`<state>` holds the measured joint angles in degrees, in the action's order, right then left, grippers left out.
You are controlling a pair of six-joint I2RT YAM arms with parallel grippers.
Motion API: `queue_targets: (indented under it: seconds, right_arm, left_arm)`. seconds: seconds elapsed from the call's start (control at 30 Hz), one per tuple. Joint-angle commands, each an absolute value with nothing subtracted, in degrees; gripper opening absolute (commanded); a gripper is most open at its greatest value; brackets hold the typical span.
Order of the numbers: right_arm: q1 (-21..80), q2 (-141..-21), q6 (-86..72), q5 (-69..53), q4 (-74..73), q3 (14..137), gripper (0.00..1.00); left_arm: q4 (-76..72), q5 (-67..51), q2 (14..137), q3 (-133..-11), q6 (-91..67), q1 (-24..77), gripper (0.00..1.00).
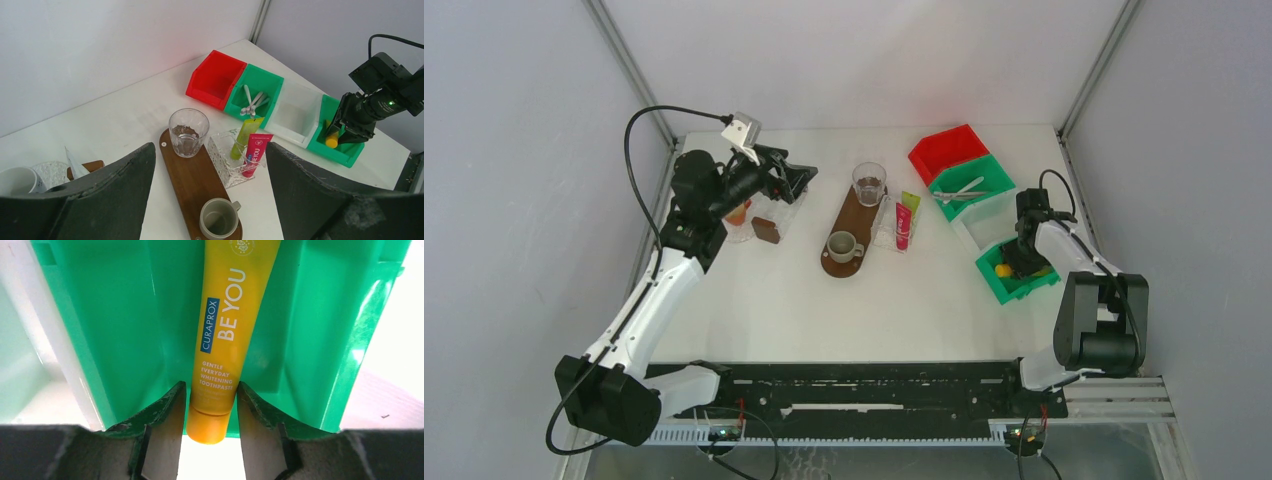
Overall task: Prepare toiletry sets of a toothbrush and toothpaste on the tray
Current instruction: Pick up the toothpaste from the storage box.
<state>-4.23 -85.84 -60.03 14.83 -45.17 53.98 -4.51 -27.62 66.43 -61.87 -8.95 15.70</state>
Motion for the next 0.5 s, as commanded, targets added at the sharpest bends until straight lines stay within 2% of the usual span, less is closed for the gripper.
queue_targets:
  seconds: [0.0,0.13,0.3,0.47]
  right_arm:
    - [-4.7,-85.6,-61.9,14.3,-41.7,53.3,0.48]
    - [-5.3,-85.8,-62.5,12.6,-40.5,52.5,0.47]
    - [-5.5,-87.7,-62.5,10.9,-40.2,52.4,0.55]
    - [-5.6,-87.3,-62.2,10.3,-39.3,52.2,0.50]
  left_arm:
    - [-5.4,-27.6,65.1,-63.3,-7.9,15.3,0.85]
    - [-5.3,-27.6,65.0,-63.2,-7.8,15.3,0.85]
    - [-5.1,-27.5,64.9,-63.2,-7.7,15.3,0.85]
    - [-5.0,-27.5,64.9,-63.2,-7.7,15.2,0.85]
